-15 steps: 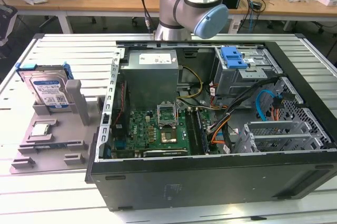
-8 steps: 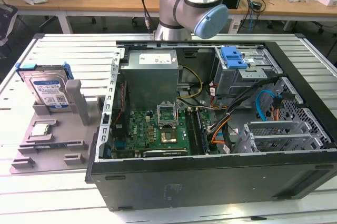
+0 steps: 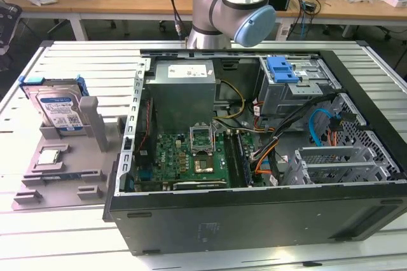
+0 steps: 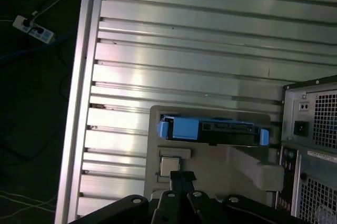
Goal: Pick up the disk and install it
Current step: 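Pick up the disk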
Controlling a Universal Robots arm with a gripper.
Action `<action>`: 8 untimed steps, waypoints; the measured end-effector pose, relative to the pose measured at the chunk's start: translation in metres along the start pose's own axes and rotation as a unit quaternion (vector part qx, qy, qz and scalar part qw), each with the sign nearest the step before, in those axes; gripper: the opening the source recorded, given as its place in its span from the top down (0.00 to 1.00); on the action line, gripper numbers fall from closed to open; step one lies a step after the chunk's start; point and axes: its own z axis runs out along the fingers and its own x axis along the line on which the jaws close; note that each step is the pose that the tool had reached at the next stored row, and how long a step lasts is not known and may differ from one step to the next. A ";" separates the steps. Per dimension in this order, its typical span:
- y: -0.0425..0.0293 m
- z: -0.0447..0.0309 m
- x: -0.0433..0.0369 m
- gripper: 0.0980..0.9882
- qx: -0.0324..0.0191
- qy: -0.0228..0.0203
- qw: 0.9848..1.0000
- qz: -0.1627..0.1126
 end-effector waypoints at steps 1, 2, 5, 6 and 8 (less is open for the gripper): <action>0.0000 0.0000 0.0000 0.99 0.000 0.000 1.000 -0.005; 0.0000 0.0000 0.0000 0.99 0.000 0.001 1.000 -0.013; 0.0000 0.0000 0.0000 0.99 -0.001 0.002 0.999 -0.041; 0.0000 0.0000 0.0000 0.99 -0.001 0.002 0.999 -0.051; 0.0000 0.0000 0.0000 0.99 -0.002 0.003 0.998 -0.066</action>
